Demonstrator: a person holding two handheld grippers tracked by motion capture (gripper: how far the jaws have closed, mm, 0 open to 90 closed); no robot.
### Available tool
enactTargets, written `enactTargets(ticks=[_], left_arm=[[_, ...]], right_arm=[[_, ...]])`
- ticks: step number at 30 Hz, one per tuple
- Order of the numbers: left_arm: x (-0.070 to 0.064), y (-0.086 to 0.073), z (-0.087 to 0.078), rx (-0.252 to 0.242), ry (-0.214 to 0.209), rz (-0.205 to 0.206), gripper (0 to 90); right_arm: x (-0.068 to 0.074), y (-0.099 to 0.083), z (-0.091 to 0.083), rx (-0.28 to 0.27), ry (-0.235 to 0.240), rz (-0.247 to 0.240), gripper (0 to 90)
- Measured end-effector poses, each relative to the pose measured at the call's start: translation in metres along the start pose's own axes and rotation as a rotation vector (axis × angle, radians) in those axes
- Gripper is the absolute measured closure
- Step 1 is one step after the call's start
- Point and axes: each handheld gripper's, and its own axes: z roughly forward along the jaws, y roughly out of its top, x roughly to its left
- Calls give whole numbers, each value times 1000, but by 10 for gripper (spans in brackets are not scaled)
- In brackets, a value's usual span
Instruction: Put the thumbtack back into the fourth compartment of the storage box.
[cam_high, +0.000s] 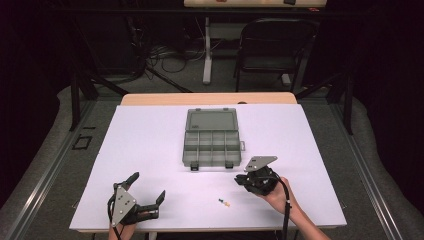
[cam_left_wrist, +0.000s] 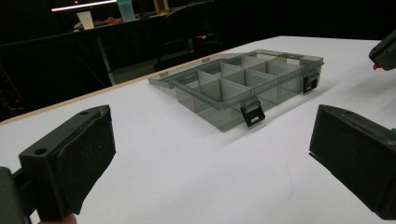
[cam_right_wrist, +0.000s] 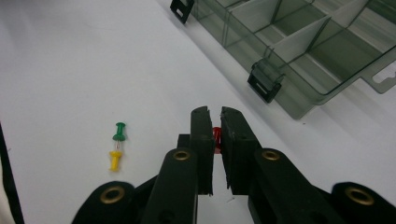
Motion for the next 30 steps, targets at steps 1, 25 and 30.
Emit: enactTargets(ticks=[1, 25, 30], left_arm=[[0, 0, 0, 0, 0, 1, 2], [1, 0, -1, 0, 3, 3, 2], [1, 0, -1, 0, 4, -1, 2]], right_arm=[[-1, 1, -1, 0, -4, 0, 841], [-14, 24, -6, -52, -48, -14, 841], [-17, 29, -4, -55, -51, -18, 841]])
